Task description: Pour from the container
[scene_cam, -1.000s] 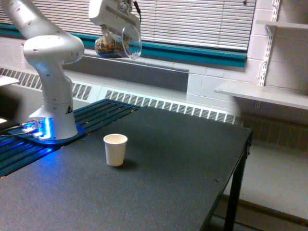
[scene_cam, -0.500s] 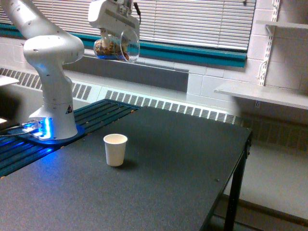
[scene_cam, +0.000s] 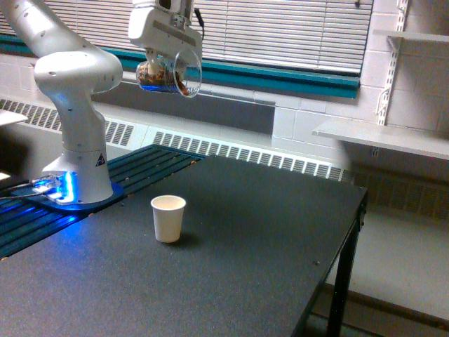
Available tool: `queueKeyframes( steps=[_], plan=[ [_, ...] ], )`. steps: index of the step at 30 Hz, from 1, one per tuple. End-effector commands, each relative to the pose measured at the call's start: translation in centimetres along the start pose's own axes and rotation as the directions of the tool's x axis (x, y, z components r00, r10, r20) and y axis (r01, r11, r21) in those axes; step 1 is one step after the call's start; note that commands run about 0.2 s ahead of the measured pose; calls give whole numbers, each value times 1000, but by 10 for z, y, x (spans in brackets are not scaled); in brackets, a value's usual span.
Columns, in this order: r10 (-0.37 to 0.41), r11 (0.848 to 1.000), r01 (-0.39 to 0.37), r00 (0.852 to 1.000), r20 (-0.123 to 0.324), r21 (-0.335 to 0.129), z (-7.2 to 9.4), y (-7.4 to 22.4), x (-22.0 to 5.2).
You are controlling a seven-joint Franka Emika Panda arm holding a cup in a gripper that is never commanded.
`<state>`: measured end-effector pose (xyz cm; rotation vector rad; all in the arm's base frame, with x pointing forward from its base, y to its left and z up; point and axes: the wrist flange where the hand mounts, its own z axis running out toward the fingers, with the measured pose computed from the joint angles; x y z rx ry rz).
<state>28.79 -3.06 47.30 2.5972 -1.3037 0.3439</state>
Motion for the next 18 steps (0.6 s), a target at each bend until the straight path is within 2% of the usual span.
queueKeyframes(
  steps=[1,18],
  plan=[
    [12,1000,-12,1000,17,-1,2,0,-6],
    [36,999,-35,998,49,-14,14,4,-15]
  ],
)
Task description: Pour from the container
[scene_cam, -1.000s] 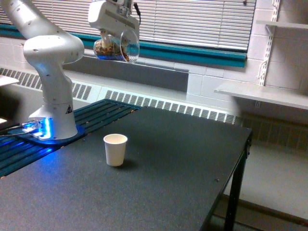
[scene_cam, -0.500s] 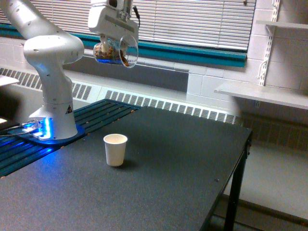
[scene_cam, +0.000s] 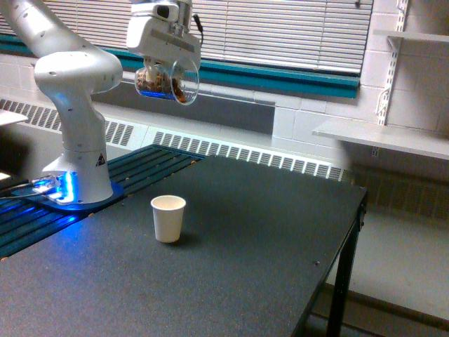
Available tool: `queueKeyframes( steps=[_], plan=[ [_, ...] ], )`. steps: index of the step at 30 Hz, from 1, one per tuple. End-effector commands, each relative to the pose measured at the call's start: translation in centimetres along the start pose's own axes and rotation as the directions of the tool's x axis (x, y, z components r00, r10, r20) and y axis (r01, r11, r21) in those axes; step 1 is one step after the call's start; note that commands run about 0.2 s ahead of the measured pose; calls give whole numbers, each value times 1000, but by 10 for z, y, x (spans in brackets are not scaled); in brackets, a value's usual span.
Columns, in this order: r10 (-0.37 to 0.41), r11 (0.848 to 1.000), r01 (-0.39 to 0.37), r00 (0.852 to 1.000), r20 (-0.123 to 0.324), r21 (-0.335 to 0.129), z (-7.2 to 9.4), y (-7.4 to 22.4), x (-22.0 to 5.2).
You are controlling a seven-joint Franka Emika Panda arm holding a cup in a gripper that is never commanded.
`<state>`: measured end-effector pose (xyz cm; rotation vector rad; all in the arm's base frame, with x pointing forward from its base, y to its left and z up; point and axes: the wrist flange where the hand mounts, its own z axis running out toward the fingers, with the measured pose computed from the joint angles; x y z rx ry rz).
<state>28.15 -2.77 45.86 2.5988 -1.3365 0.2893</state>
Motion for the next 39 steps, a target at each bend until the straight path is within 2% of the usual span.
queueKeyframes(
  steps=[1,39],
  plan=[
    [22,1000,-22,1000,13,-3,2,2,-5],
    [37,999,-36,997,63,-23,22,11,-13]
  ],
)
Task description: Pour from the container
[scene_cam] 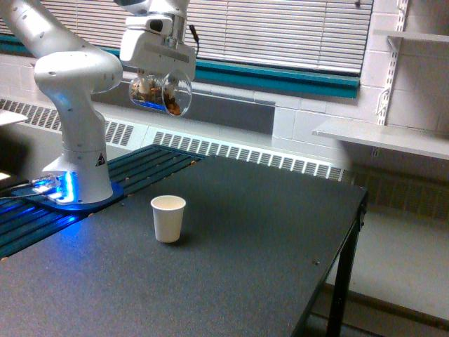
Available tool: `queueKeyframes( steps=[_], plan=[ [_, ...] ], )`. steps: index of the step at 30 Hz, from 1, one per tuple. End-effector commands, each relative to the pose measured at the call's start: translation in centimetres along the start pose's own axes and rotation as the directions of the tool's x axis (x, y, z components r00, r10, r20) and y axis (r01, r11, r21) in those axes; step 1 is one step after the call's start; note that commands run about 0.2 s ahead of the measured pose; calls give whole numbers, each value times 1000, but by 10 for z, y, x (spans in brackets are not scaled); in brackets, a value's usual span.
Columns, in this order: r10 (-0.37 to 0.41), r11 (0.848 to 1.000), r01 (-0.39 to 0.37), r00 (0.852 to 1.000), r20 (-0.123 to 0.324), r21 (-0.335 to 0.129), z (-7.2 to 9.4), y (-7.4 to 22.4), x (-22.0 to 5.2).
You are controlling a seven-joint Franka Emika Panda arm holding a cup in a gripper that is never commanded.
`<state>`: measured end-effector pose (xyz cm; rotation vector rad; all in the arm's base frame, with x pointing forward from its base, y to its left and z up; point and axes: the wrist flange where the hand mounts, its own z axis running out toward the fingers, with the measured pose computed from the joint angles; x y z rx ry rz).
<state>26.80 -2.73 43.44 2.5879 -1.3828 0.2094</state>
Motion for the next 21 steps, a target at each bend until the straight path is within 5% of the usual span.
queueKeyframes(
  steps=[1,21],
  plan=[
    [11,1000,-11,1000,12,3,0,2,1],
    [-2,1000,2,999,33,-10,11,2,7]
  ],
)
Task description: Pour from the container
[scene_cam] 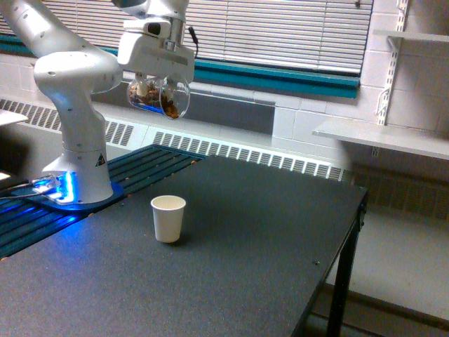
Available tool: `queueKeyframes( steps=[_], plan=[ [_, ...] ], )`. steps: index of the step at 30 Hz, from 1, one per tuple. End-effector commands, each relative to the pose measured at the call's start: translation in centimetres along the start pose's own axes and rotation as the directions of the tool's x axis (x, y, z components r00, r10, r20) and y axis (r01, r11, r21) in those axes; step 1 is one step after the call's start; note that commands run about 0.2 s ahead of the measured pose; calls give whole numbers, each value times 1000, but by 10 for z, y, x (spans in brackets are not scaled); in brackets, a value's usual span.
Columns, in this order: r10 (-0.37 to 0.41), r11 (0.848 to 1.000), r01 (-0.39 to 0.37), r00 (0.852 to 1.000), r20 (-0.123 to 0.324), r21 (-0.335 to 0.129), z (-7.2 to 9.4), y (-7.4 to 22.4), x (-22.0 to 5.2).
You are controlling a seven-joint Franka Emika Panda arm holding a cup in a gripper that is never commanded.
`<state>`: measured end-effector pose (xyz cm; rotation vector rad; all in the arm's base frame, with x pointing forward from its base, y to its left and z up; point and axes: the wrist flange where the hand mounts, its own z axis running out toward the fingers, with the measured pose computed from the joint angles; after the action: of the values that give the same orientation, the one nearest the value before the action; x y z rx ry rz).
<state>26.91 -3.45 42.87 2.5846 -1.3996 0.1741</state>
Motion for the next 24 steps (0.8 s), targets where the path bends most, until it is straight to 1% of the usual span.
queueKeyframes(
  steps=[1,24],
  plan=[
    [-11,1000,11,1000,12,0,4,0,2],
    [-12,1000,12,999,47,-9,17,-2,-5]
  ],
)
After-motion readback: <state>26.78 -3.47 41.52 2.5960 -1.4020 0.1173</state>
